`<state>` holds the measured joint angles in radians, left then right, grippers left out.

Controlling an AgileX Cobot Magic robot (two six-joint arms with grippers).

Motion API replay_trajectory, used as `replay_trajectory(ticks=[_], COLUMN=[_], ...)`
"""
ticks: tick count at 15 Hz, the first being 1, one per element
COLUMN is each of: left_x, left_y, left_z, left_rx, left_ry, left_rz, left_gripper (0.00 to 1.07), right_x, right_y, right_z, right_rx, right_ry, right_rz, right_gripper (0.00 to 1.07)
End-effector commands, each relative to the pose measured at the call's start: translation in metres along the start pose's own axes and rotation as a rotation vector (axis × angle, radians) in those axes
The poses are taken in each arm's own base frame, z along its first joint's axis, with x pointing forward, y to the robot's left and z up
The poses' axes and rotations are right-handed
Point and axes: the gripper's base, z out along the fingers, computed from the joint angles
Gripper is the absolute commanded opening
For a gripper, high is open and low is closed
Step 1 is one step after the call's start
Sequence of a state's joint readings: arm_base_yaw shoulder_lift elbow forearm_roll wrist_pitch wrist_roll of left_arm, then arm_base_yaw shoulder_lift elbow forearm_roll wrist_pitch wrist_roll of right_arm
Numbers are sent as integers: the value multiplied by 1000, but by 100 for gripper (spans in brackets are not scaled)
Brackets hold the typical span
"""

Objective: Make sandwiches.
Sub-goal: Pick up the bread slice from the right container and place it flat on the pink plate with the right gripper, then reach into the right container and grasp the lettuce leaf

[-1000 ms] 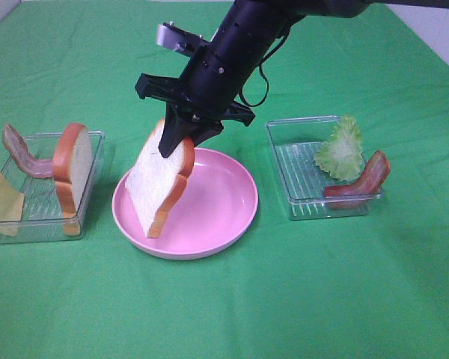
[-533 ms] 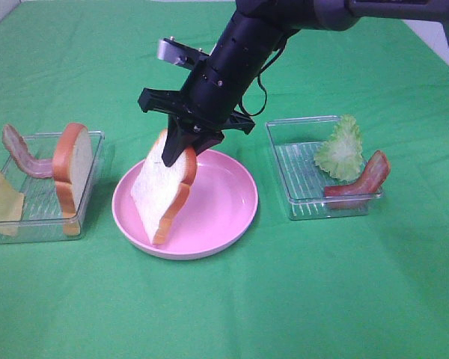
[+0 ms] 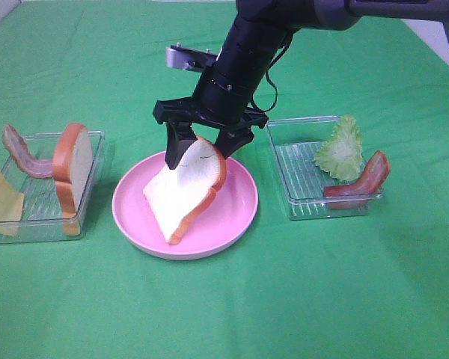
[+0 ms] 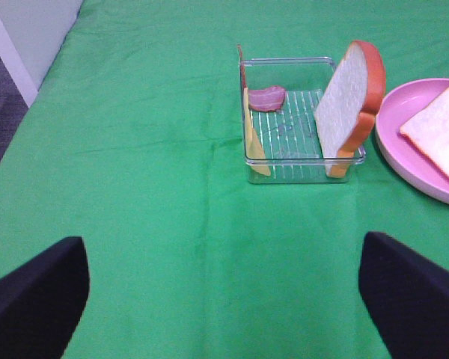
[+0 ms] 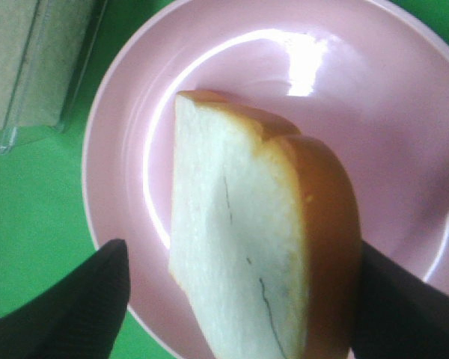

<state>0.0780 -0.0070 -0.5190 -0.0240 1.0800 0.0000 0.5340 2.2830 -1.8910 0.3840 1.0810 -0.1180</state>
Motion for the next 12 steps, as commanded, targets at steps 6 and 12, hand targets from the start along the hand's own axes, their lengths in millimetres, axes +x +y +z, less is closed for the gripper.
replay_trajectory(ticks=[6,12], left_x=[0,0], left_y=[0,0], left_z=[0,0], left_rx=[-4,-4], left_ry=[-6,-6], left_rz=[0,0], left_gripper=[91,91], right_x=[8,18], right_y=[0,2], right_z=[-44,-109], right_rx=[172,373], right_ry=[27,-32], right_rz=[-99,-103], right_gripper=[76,79])
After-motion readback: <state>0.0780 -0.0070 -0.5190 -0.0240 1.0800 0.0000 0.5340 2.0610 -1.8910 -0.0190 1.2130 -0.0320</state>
